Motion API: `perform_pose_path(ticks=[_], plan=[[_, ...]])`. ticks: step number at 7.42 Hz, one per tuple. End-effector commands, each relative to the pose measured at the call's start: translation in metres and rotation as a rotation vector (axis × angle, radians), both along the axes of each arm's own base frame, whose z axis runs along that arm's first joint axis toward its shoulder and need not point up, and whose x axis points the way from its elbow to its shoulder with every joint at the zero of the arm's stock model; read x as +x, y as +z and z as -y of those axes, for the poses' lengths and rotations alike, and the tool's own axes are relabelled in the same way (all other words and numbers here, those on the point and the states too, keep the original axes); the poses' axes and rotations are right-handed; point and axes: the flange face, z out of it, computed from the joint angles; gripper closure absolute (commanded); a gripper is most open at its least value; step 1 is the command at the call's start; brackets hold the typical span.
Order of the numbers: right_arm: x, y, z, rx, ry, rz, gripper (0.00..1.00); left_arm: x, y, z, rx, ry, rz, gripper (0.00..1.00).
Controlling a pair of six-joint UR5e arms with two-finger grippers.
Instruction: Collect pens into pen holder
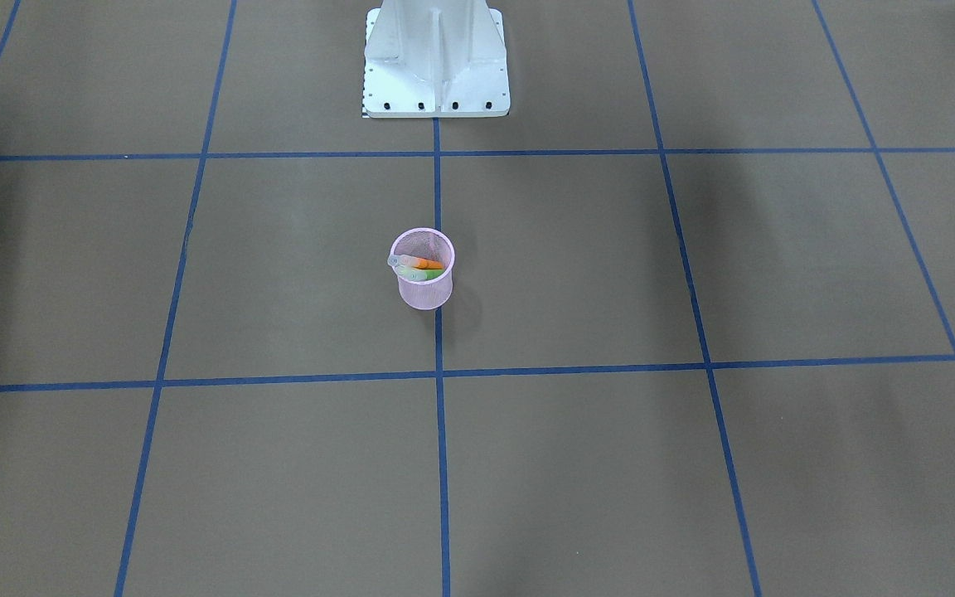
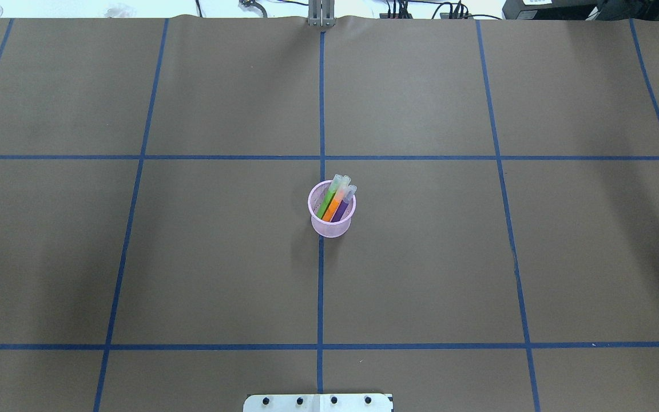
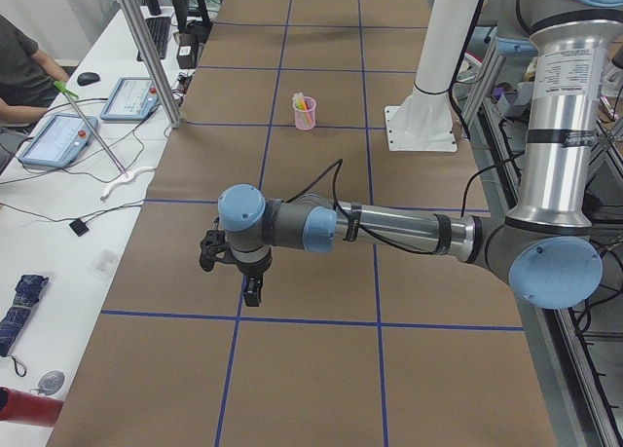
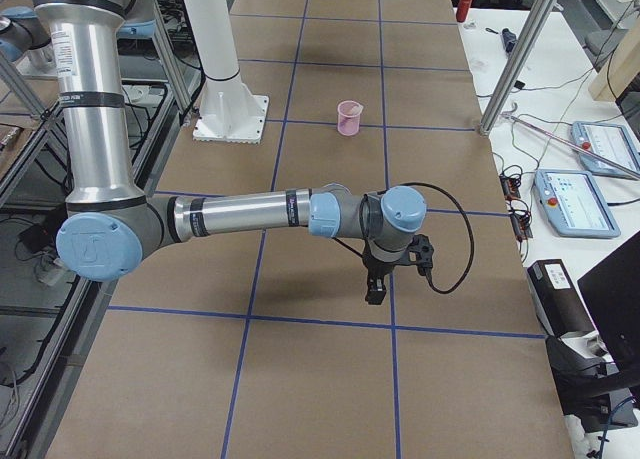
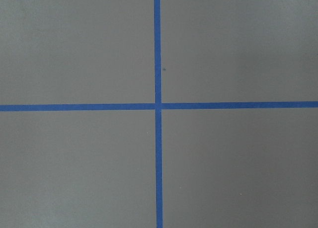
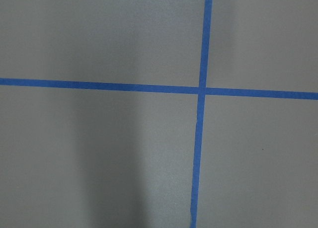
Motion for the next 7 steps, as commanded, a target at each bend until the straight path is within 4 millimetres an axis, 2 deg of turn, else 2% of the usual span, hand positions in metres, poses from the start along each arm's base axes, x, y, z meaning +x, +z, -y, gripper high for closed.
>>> perform_pose_path(ticks=[1,7], plan=[[-0.0010,0.0017,0.0016,-0.004,-0.001,0.003,0.00,-0.0001,0.0001,-0.0013,0.015,0.000,0.000,0.00],[-0.0007,0.0018,-0.0044,-0.010,0.003,0.029,0.00,0.0000,-0.0010,-0.0012,0.017,-0.001,-0.002,0.00]])
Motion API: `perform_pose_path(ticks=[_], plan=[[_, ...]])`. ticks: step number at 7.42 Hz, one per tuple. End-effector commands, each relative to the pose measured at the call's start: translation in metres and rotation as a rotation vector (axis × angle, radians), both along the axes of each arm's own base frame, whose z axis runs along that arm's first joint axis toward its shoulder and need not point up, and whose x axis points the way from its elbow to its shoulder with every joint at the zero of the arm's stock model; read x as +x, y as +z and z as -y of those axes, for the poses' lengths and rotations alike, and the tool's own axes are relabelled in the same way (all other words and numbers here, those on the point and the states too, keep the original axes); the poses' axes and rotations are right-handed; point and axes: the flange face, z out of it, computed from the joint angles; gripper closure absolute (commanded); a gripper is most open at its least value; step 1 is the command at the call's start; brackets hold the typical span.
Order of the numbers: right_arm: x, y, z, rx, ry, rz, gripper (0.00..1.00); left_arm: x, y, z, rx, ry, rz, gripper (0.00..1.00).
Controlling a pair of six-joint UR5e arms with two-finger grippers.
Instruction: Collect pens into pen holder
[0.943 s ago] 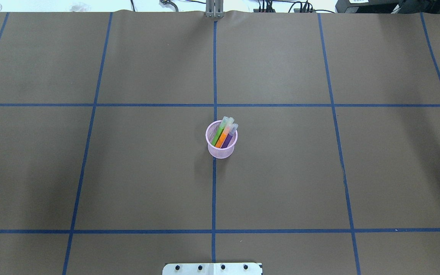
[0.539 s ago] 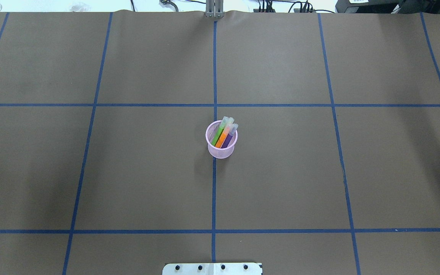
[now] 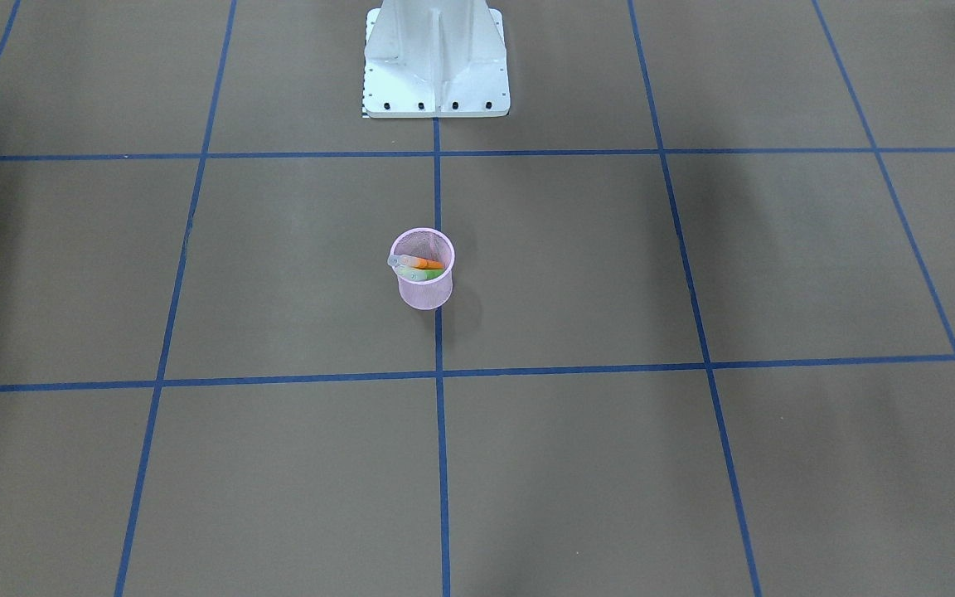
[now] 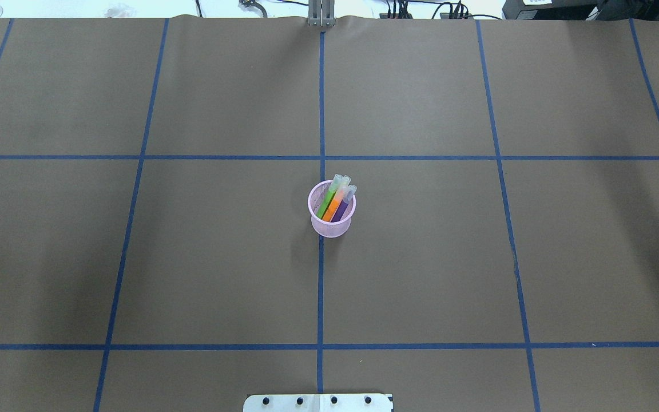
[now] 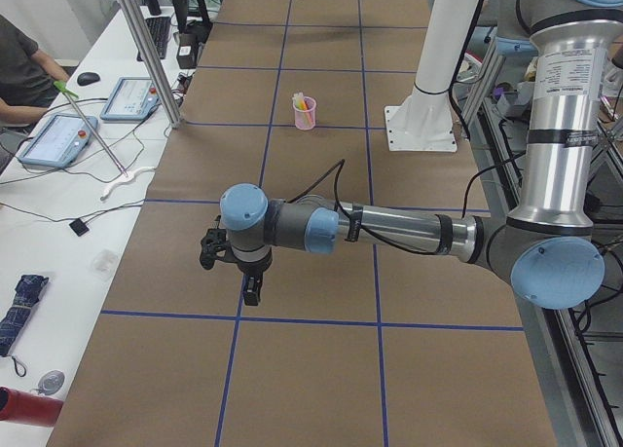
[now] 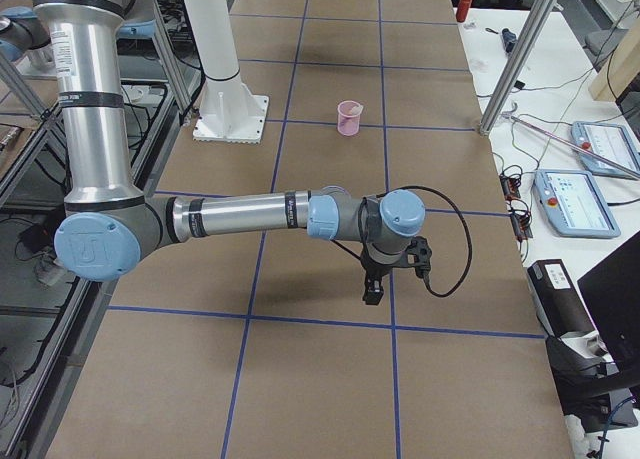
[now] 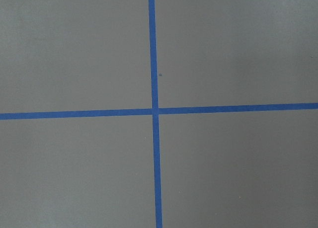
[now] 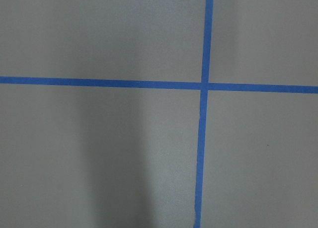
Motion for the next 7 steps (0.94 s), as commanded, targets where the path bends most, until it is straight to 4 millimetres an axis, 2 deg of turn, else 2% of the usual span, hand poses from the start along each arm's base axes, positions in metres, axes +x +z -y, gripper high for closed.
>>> perform_pose_path(ticks=[1,7], plan=[[0.0001,-0.0007,0.0002,0.004,0.000,0.000,0.00,0.0008,-0.0012,0.0007,0.002,0.001,0.000,0.00],[-0.0001,-0.0002,-0.0005,0.002,0.001,0.003,0.00,0.0017,-0.0104,0.0029,0.021,0.004,-0.001,0.00]])
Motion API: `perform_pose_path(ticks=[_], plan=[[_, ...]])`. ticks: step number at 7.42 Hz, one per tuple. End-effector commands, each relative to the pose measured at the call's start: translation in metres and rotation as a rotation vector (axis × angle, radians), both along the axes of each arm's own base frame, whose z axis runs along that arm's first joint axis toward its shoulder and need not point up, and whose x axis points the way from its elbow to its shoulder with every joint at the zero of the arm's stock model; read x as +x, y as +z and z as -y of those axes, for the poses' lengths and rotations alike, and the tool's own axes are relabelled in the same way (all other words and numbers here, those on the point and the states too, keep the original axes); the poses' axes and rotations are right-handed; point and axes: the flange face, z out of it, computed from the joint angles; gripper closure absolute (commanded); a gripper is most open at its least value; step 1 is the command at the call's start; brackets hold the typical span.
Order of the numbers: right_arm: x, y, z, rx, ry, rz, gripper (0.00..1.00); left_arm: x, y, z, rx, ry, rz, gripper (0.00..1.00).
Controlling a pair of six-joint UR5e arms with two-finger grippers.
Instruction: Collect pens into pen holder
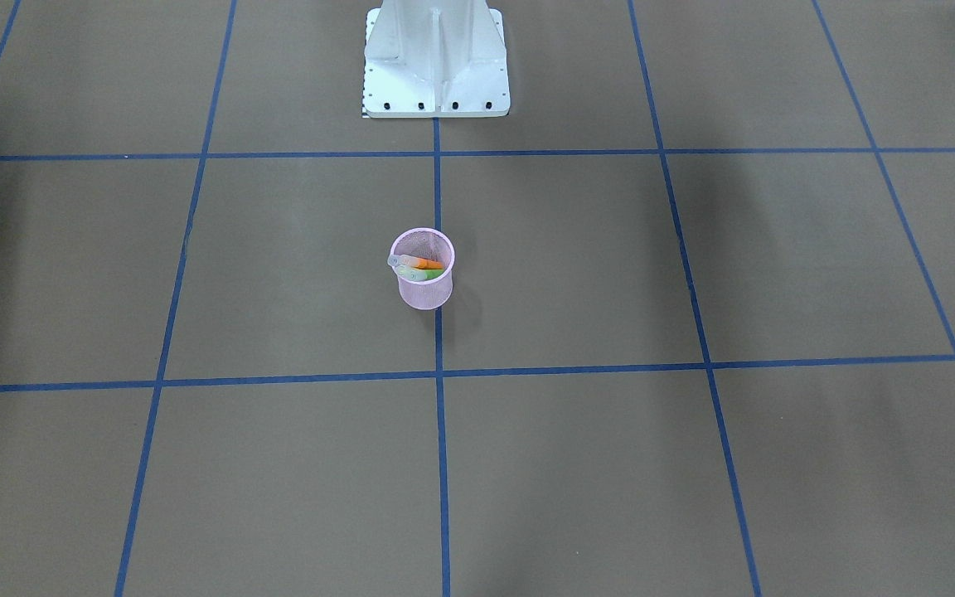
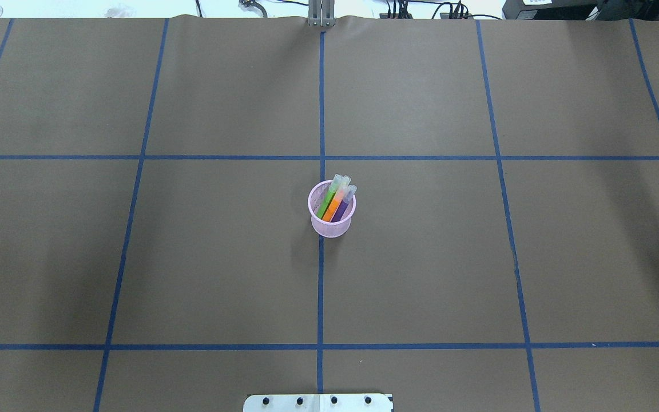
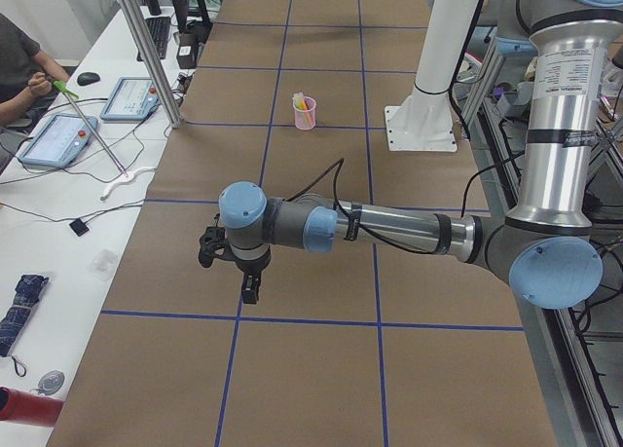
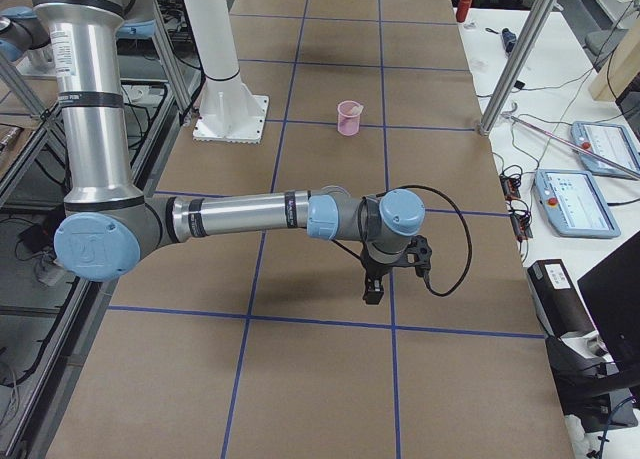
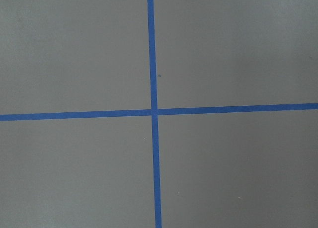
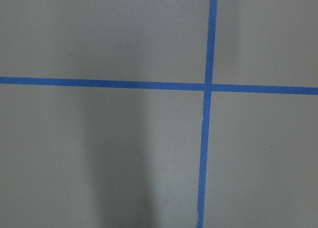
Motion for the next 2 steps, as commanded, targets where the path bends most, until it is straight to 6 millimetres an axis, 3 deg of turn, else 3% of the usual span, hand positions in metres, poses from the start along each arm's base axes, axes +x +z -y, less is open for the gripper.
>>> perform_pose_path(ticks=[1,2], plan=[[0.0000,0.0004,-0.0001,-0.001,0.000,0.000,0.00,-0.0001,-0.0047,-0.0010,0.009,0.000,-0.001,0.00],[0.0000,0.0004,-0.0001,-0.001,0.000,0.000,0.00,-0.0002,-0.0031,-0.0009,0.007,0.001,0.001,0.00]])
